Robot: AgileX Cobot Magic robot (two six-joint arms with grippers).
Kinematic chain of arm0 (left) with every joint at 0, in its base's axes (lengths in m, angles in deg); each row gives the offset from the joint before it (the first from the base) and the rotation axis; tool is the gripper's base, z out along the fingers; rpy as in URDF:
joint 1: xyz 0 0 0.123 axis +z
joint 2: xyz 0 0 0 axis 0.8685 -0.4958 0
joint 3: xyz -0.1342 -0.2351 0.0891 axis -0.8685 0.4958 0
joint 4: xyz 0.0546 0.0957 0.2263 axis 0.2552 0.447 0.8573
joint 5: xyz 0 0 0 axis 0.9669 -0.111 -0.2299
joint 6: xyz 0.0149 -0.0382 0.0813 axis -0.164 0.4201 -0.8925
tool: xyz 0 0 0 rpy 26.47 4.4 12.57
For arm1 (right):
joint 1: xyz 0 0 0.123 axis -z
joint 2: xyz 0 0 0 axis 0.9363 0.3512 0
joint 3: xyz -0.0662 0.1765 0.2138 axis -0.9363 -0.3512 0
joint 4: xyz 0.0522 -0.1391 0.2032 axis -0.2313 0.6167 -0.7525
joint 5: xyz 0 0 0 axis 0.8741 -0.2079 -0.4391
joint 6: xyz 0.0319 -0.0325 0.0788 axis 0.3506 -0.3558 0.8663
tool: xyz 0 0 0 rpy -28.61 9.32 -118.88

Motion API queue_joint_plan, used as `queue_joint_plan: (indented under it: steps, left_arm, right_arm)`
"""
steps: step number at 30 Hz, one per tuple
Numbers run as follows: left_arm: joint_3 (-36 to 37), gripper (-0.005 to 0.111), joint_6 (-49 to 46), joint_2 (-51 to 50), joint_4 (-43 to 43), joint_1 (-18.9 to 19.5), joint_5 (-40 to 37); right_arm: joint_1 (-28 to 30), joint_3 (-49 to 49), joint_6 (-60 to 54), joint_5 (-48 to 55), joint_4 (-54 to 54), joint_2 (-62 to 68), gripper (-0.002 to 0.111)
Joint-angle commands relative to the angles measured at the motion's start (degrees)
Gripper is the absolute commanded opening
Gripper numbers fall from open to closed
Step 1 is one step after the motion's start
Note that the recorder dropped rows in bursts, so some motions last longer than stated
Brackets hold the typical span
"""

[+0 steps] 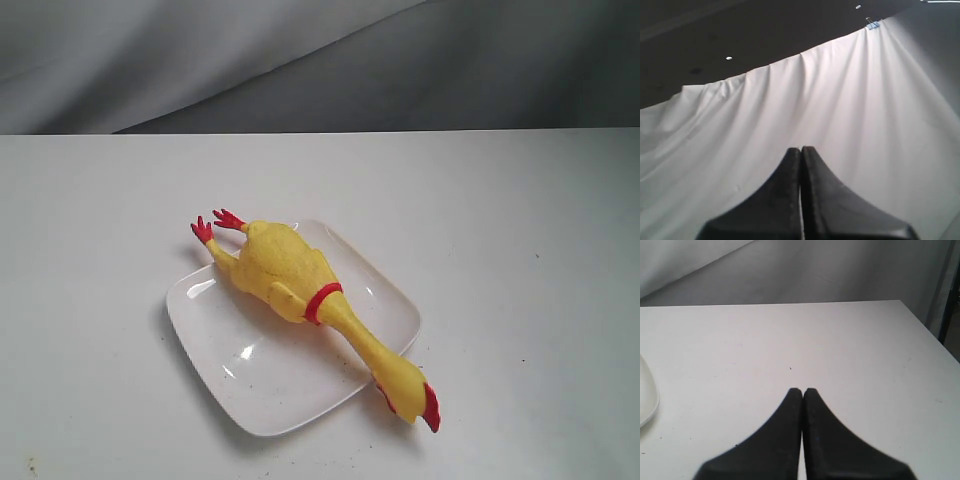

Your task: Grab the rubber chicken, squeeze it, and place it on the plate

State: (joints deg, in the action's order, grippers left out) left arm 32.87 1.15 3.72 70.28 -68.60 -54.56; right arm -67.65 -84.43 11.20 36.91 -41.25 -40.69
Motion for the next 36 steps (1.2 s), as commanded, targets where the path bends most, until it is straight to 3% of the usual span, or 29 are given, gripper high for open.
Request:
queue_joint_plan:
  steps: [1,10,17,27,36]
  left_arm:
    - [0.2,0.001,-0.1,3.7,-0.4,2.4,-0.1]
    - [0.1,0.001,1.4,6.7,-0.4,11.4,0.6]
    - [0.1,0.001,5.7,6.7,-0.4,17.8,7.0]
    - [0.1,0.001,15.0,6.7,-0.4,18.2,10.8]
    - [2.6,0.001,16.5,6.7,-0.4,18.2,11.8]
  right_arm:
    - [0.4,-0.2,0.2,-0.1,-0.1,-0.1,0.000]
    - [0.4,-0.2,0.2,-0.1,-0.1,-0.1,0.000]
    - [0.4,-0.2,0.1,-0.1,-0.1,-0.1,0.000]
    - [0.4,-0.2,0.1,-0.1,-0.1,-0.1,0.000]
    - [0.4,-0.2,0.2,-0.1,-0.1,-0.1,0.000]
